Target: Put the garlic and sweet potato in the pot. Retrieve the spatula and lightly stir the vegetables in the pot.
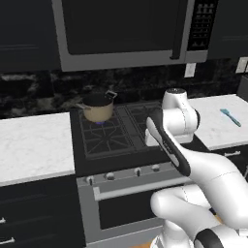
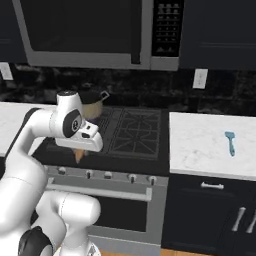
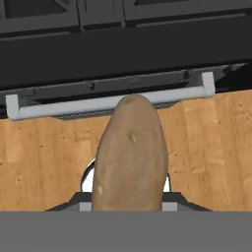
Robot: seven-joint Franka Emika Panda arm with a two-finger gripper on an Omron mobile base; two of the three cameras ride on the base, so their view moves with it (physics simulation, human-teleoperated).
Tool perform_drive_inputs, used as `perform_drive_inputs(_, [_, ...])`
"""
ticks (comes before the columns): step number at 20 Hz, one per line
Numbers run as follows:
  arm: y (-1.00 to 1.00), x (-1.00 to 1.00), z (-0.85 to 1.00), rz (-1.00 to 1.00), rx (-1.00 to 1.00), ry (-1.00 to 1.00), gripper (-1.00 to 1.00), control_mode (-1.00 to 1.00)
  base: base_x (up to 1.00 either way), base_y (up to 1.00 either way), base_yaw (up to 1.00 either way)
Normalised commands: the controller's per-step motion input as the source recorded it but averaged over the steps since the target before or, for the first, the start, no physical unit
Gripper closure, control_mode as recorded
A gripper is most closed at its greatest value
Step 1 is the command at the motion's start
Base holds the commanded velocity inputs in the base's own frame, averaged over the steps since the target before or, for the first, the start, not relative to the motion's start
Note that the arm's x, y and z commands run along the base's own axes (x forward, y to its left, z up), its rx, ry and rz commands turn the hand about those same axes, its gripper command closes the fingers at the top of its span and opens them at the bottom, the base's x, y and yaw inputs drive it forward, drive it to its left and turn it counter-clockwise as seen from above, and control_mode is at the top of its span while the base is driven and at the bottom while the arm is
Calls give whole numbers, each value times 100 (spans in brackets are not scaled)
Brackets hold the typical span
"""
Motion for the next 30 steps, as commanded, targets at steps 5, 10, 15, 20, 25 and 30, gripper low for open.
perform_drive_inputs(5, [0,0,0,0,0,0,100,100,65,59,-10])
perform_drive_inputs(10, [0,0,0,0,0,0,100,100,76,22,-12])
perform_drive_inputs(15, [0,0,0,0,0,0,100,100,40,2,-4])
perform_drive_inputs(20, [0,0,0,0,0,0,100,100,0,2,0])
perform_drive_inputs(25, [33,32,-2,2,3,-9,100,-100,0,2,0])
perform_drive_inputs(30, [42,61,26,6,10,-29,100,-100,0,0,0])
